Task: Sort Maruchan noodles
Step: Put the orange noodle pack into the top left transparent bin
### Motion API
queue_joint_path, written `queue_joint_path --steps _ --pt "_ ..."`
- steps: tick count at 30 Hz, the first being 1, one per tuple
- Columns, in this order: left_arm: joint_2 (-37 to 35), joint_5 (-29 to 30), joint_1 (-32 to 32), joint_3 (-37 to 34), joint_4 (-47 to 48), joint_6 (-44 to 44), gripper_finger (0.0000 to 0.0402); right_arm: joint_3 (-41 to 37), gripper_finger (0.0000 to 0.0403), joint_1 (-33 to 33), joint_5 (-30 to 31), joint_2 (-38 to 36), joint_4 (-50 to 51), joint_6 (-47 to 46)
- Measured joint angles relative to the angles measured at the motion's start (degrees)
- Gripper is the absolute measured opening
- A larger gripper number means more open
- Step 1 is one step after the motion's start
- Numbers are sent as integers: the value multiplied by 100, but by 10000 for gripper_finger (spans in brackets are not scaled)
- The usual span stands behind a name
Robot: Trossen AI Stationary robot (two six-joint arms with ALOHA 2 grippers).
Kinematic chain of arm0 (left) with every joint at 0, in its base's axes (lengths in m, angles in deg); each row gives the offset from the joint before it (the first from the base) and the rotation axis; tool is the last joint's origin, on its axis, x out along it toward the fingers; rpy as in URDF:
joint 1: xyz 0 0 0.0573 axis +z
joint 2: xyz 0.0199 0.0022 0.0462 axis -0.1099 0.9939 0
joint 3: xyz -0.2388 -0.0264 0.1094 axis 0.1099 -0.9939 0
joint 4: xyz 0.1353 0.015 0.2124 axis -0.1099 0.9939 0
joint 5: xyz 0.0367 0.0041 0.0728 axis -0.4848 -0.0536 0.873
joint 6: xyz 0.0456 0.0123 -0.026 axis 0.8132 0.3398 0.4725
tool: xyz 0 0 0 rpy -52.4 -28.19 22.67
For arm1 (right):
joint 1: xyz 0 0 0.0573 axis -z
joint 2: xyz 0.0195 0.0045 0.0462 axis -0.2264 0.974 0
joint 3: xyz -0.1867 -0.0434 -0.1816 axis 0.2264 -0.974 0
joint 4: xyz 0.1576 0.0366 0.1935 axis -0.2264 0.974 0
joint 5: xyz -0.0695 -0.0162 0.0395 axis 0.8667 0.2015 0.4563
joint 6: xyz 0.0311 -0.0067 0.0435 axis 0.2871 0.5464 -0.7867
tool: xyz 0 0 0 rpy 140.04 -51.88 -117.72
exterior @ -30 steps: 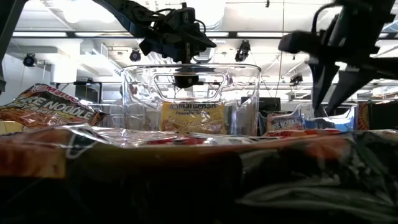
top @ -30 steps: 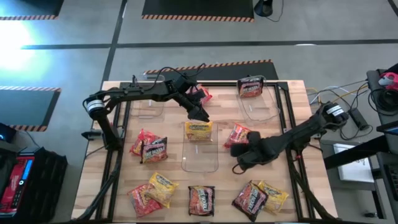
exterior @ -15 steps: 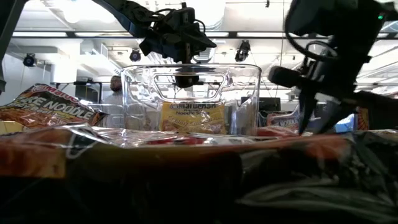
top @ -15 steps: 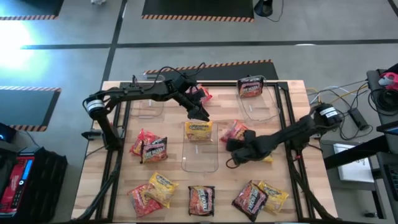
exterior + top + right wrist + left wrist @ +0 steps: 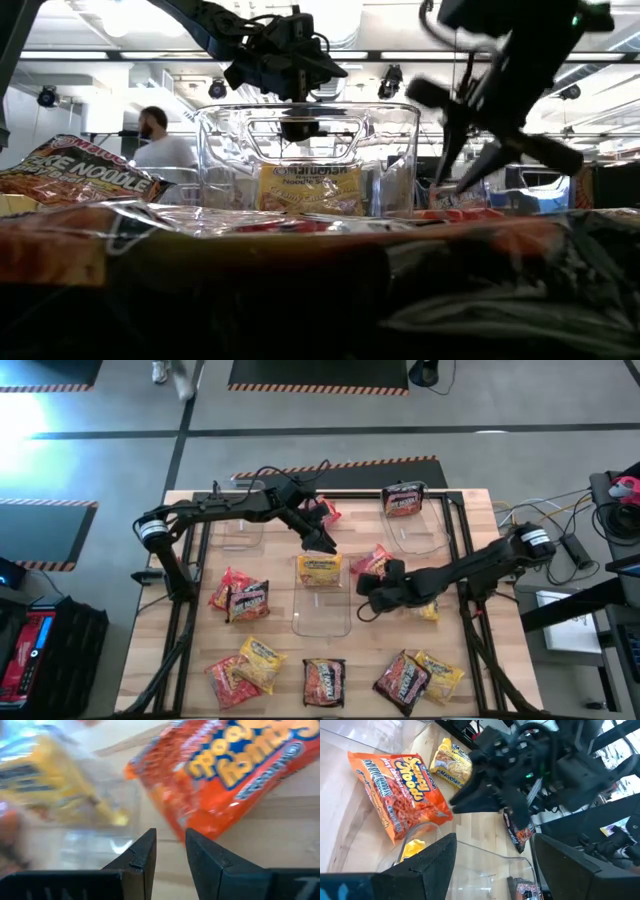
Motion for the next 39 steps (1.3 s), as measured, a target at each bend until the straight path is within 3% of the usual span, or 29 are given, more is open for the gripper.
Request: queue_joint_path --steps 4,10,18,26,39 --pt "0 27 46 0 2 6 249 35 93 -138 24 -279 335 -61" --pt "41 57 187 4 18 42 249 31 93 -204 -29 -286 1748 -1085" --pt "72 55 330 9 -8 100 249 9 93 125 -18 59 1831 -1234" --pt "72 53 401 9 -3 132 249 9 93 513 -14 412 1537 -1096" --pt "72 -55 565 7 2 153 249 7 93 1243 340 727 -423 264"
